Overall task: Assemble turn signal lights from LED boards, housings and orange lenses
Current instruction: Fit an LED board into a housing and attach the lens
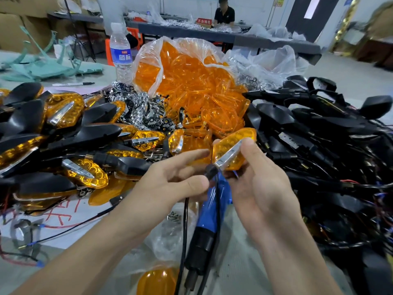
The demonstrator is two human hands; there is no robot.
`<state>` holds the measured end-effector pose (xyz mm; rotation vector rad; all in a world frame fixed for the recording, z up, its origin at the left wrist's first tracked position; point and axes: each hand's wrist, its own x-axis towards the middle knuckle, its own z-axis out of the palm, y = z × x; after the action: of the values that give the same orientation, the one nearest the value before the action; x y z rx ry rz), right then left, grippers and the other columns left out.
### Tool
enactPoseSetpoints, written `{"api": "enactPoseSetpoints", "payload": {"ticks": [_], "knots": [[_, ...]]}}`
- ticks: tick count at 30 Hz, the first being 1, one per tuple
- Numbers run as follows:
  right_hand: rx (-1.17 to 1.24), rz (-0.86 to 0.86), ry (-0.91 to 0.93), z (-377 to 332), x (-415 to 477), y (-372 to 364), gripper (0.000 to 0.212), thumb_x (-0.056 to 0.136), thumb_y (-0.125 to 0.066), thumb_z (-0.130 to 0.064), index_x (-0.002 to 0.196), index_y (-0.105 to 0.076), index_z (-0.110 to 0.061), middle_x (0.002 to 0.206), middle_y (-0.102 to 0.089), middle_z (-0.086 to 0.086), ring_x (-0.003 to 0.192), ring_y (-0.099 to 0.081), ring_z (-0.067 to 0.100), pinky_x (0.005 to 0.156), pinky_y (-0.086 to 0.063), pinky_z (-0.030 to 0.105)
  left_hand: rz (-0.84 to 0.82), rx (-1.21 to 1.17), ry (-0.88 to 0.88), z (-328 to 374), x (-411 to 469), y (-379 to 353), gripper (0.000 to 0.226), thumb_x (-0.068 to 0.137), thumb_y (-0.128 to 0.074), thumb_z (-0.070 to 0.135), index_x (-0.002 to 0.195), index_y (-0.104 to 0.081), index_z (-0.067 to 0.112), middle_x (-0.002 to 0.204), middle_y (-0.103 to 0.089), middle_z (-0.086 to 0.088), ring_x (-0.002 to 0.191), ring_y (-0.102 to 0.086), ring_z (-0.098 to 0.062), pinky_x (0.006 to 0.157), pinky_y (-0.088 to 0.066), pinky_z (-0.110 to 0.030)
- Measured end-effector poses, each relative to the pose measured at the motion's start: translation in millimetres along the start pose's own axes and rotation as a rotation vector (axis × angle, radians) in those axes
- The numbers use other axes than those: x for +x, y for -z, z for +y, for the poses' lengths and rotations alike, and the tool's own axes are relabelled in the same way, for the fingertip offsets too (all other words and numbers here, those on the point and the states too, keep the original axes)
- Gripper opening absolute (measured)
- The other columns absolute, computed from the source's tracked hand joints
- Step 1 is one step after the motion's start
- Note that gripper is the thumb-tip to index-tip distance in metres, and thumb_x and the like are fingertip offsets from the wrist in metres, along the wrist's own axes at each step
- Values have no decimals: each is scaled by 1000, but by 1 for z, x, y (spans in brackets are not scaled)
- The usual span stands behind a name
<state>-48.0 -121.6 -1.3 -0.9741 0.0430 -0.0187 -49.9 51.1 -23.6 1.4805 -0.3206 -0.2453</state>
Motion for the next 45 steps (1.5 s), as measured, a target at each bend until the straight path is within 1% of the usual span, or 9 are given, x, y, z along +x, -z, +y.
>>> {"api": "enactPoseSetpoints", "payload": {"ticks": [4, 6, 10, 13, 15, 20, 26, 31, 45], "knots": [[17, -127, -9, 5, 3, 5, 56, 85, -63, -30, 128, -60, 5, 109, -75, 16, 91, -73, 25, 75, -62, 33, 67, 30, -37, 5, -2, -2, 36, 77, -80, 36, 99, -74, 64, 90, -79, -2, 75, -71, -11, 63, -56, -20], [-44, -209, 2, 7, 5, 9, 41, 90, -64, -25, 125, -64, -3, 113, -75, 14, 97, -73, 24, 81, -62, 35, 113, 80, -72, 6, -4, -1, 35, 72, -86, 46, 97, -73, 67, 93, -79, 6, 73, -68, -1, 62, -54, -16], [-187, -315, 6, 3, 11, 21, 30, 90, -63, -10, 120, -64, -10, 119, -69, 27, 104, -68, 35, 98, -58, 51, 220, 325, -164, 9, -4, 6, 45, 77, -82, 47, 106, -64, 76, 113, -72, 35, 105, -67, 12, 82, -56, -15], [-464, -336, 89, -1, 15, 30, 38, 79, -72, -4, 112, -66, -20, 98, -74, 10, 90, -70, 22, 82, -60, 35, 280, 674, -144, 10, -6, 9, 58, 71, -78, 65, 119, -51, 82, 117, -62, 48, 114, -61, 13, 97, -53, -34], [-651, -358, 149, -2, 15, 34, 46, 70, -82, -7, 109, -70, -28, 99, -75, 1, 92, -71, 18, 81, -58, 33, 259, 733, -173, 8, -7, 7, 60, 68, -78, 71, 120, -50, 81, 116, -60, 50, 113, -59, 16, 94, -52, -29], [-551, -417, 128, -7, 16, 39, 56, 68, -92, -11, 120, -75, -21, 112, -77, 9, 103, -75, 27, 85, -60, 31, 164, 614, -247, 8, -4, 10, 57, 67, -84, 63, 112, -55, 81, 113, -64, 48, 109, -60, 21, 86, -49, -11], [-396, -507, -4, -9, 14, 37, 58, 75, -85, -16, 129, -67, -12, 114, -73, 16, 106, -72, 30, 89, -58, 32, 3, 430, -195, 12, -4, 13, 50, 87, -78, 33, 133, -67, 47, 111, -78, 17, 88, -75, -11, 72, -59, -22], [-381, -530, -37, -6, 13, 36, 56, 79, -82, -16, 130, -62, -11, 111, -70, 15, 104, -69, 29, 90, -56, 36, 85, 465, -302, 9, -6, 9, 47, 78, -80, 30, 121, -69, 43, 114, -70, 36, 108, -68, 10, 83, -53, -7], [-396, -509, 11, -5, 14, 37, 54, 75, -86, -16, 126, -69, -13, 108, -74, 11, 101, -72, 28, 87, -58, 34, 186, 536, -349, 10, -9, 2, 42, 78, -81, 36, 114, -66, 54, 104, -64, 49, 107, -63, 19, 84, -46, 0]]}}
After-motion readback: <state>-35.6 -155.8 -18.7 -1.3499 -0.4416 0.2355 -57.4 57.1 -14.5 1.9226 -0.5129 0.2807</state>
